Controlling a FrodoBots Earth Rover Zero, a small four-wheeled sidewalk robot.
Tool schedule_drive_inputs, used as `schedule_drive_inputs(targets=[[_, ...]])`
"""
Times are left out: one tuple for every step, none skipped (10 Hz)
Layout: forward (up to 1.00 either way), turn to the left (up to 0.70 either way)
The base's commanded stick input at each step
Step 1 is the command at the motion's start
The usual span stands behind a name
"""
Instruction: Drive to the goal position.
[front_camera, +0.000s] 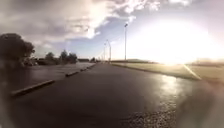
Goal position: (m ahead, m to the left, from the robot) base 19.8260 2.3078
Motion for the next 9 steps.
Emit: schedule_drive_inputs(targets=[[0.70,0.00],[0.70,0.00],[0.70,0.00],[0.70,0.00],[0.70,0.00],[0.70,0.00],[0.70,-0.01],[0.70,-0.04],[0.70,-0.12]])
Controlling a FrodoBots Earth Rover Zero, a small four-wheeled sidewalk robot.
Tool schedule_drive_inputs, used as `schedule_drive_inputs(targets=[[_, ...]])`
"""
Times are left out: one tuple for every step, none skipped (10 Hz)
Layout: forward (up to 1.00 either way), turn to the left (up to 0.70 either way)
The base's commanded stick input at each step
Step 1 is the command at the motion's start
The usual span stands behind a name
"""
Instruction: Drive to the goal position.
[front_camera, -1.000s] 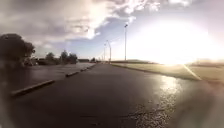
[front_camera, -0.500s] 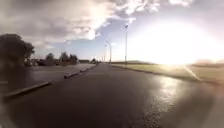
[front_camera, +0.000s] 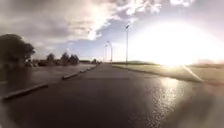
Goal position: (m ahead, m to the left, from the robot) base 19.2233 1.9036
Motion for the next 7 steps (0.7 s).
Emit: schedule_drive_inputs(targets=[[0.70,-0.13],[0.70,0.00],[0.70,0.00],[0.70,0.00],[0.70,0.00],[0.70,0.00],[0.70,0.00]])
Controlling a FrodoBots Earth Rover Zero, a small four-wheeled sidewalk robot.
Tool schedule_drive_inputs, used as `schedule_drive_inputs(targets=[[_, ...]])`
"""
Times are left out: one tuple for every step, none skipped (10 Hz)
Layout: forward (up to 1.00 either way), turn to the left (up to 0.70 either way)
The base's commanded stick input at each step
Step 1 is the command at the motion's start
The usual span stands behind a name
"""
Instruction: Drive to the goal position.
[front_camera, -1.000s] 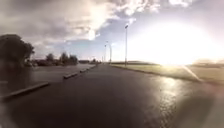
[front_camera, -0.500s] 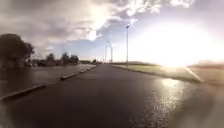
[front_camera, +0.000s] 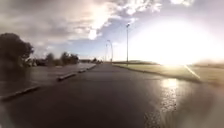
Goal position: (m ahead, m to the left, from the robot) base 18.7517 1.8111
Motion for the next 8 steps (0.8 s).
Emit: schedule_drive_inputs(targets=[[0.70,0.00],[0.70,0.00],[0.70,0.00],[0.70,0.00],[0.70,0.00],[0.70,0.00],[0.70,0.00],[0.70,0.00]])
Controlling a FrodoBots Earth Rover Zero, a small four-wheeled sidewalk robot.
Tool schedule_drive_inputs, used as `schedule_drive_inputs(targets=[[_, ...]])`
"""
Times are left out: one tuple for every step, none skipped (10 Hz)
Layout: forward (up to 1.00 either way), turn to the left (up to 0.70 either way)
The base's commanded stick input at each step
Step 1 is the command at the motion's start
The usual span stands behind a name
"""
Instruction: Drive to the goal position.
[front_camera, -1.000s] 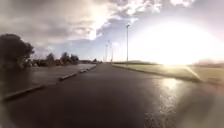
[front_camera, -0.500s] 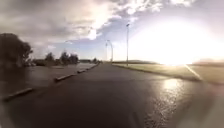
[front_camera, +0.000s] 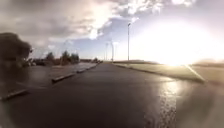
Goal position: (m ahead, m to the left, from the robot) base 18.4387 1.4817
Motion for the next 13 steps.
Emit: schedule_drive_inputs(targets=[[0.70,0.00],[0.70,0.00],[0.70,0.00],[0.70,-0.03],[0.70,-0.14],[0.70,-0.14],[0.70,-0.14],[0.70,-0.14],[0.70,-0.14],[0.70,-0.07],[0.70,0.00],[0.70,0.00],[0.70,0.00]])
